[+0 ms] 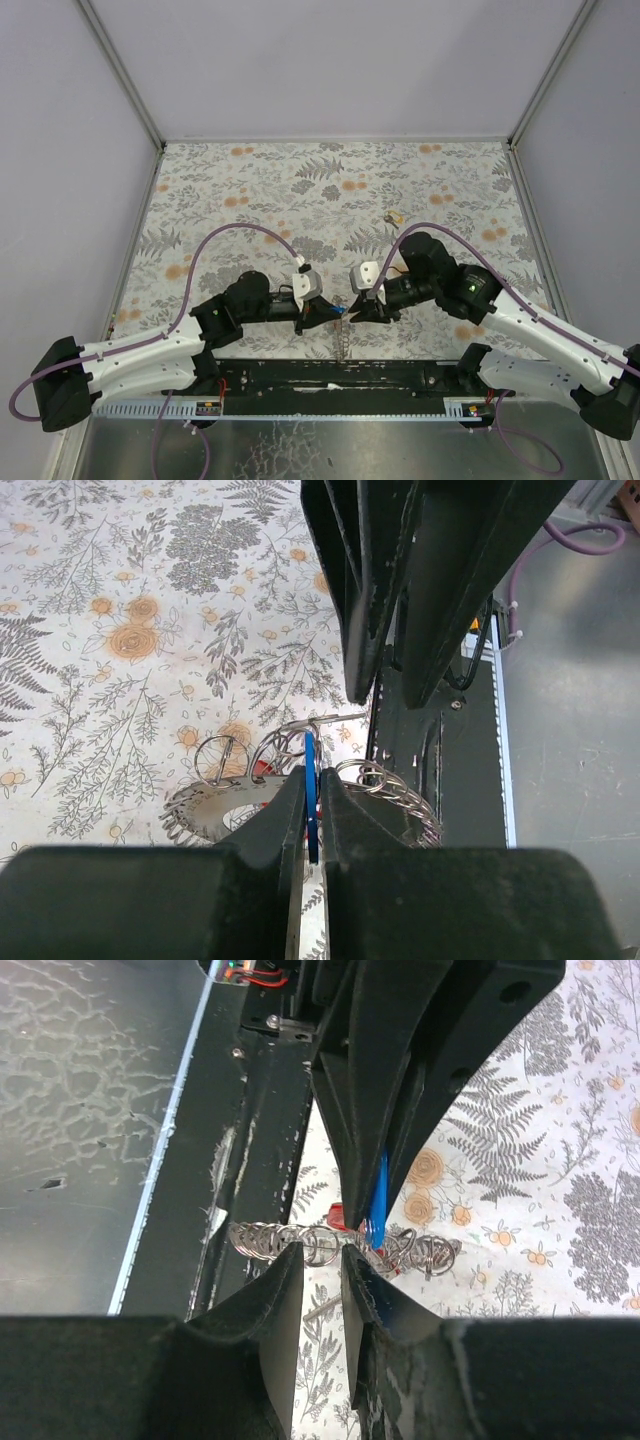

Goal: Remove the keys from the keyring
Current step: Remove the key from the keyring.

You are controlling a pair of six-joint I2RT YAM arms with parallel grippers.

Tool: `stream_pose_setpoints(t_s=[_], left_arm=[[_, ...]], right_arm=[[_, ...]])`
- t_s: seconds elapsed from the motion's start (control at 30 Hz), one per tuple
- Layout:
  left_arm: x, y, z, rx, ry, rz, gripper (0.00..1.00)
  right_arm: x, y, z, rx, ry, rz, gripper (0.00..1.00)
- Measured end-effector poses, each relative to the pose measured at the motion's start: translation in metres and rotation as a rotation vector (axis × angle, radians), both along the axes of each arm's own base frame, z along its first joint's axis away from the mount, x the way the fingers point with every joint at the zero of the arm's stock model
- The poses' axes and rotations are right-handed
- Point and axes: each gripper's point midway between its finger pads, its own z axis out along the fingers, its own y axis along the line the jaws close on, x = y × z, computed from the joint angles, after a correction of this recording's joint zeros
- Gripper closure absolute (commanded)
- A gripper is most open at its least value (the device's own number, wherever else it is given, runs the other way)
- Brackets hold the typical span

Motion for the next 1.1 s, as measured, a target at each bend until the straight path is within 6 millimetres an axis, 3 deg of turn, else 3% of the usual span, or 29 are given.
stream_pose_setpoints(t_s=[0.4,0.63,0.87,1.1], left_arm=[[0.012,-0.002,0.023,-0.087,0.024,0.091,1.00],[0.015,-0.001,0.033,-0.122,0.016,0.106,1.00],[0.014,-0.001,0.038,-0.139,0.007,0.103,1.00],[0.013,0.001,0.045,-0.159,-0.004,0.103,1.00]], right_arm=[[0.014,-0.005,-0.029,-0.061,0.022,-0.118,0.69],[0.037,0.000,-0.018,-0.027,-0.016,-0.241,0.68],[0.031,0.003,0.003,0.056,-0.010,-0.236,0.72],[0.026,0.006,0.006,0.080,0.009,-0.210,0.71]])
